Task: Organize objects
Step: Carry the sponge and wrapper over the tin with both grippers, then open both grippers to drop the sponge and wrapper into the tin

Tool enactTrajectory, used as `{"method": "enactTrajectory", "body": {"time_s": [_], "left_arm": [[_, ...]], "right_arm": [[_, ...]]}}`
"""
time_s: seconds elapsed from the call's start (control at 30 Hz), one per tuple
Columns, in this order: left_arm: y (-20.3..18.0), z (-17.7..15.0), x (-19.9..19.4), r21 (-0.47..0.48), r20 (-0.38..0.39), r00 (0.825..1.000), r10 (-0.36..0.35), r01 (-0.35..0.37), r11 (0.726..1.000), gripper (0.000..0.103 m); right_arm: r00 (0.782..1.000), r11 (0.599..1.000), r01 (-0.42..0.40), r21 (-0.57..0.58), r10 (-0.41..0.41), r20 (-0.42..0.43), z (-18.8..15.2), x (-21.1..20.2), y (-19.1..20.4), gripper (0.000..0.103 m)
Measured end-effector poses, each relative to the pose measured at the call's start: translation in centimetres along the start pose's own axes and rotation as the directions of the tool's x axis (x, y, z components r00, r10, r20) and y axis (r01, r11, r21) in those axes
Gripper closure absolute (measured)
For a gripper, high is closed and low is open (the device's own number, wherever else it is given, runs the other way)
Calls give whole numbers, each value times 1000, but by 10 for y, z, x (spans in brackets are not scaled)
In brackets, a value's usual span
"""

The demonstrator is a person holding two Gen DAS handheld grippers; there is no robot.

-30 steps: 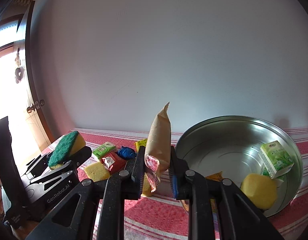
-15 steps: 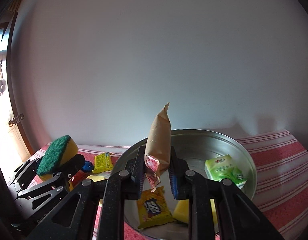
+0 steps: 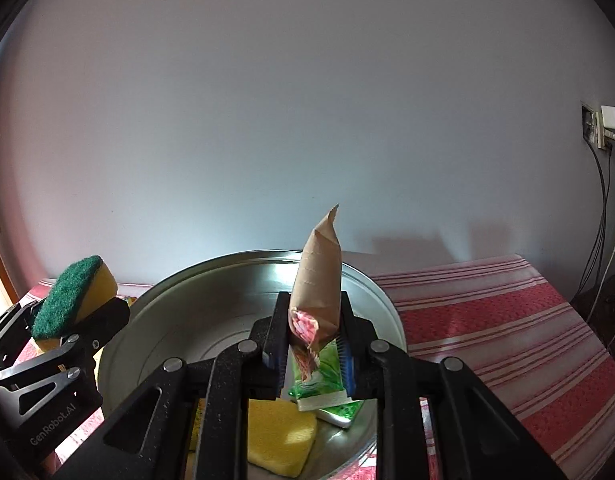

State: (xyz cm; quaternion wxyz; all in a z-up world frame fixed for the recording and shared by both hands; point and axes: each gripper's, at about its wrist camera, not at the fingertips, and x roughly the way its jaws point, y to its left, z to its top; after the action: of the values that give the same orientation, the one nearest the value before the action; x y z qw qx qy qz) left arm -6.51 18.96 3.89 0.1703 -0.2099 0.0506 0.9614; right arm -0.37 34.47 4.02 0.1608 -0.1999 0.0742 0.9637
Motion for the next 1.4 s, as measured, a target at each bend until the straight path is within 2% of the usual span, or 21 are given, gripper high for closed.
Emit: {"method": "enactTrajectory", "body": {"time_s": [0.07, 0.2, 0.63, 0.8, 0.93, 0.97, 1.0, 1.07, 1.1, 1.13, 1.2, 1.27, 1.4], "left_arm": [[9, 4, 15, -6, -19, 1000, 6, -6, 1000, 42], [4, 5, 33, 1, -61, 998, 13, -13, 1000, 42], [-4, -5, 73, 16, -161, 986, 51, -49, 999, 42], [-3, -7, 79, 16, -173, 983, 56, -54, 998, 42], [1, -6, 82, 4, -168, 984, 53, -53, 999, 32], [-1, -5, 87, -2, -161, 986, 51, -52, 999, 21], [0, -4, 74, -7, -149, 987, 66, -67, 998, 14], [4, -1, 71, -11, -123, 986, 113, -115, 993, 4], [9, -2, 65, -17, -106, 986, 126, -129, 992, 0], [12, 0, 62, -26, -88, 988, 128, -131, 991, 1], [16, 2, 53, -47, -72, 990, 122, -125, 991, 1], [22, 4, 56, -63, -71, 990, 121, -125, 990, 1], [28, -5, 54, -64, -75, 987, 145, -150, 987, 0]], "right_arm": [[1000, 1000, 18, 3, -18, -6, 0, 3, -2, 80], [998, 998, 53, -17, -54, -20, -5, 6, -17, 80], [994, 996, 73, -49, -77, -80, -13, 33, -19, 80], [992, 996, 66, -59, -72, -104, -14, 36, -16, 80], [995, 997, 31, -68, -38, -93, -15, 36, -12, 79], [996, 998, 12, -66, -18, -90, -15, 35, -11, 78], [996, 998, -8, -69, 2, -85, -14, 33, -9, 75], [998, 997, -3, -76, -2, -69, -12, 30, -8, 71], [998, 998, -4, -70, 0, -60, -11, 29, -8, 65], [999, 999, -8, -52, 6, -48, -10, 26, -11, 59], [1000, 1000, -22, 1, 22, -11, -7, 20, -18, 39], [999, 998, -34, 46, 32, 36, -5, 11, -22, 33], [995, 996, -24, 83, 16, 99, -2, -3, -22, 28]]}}
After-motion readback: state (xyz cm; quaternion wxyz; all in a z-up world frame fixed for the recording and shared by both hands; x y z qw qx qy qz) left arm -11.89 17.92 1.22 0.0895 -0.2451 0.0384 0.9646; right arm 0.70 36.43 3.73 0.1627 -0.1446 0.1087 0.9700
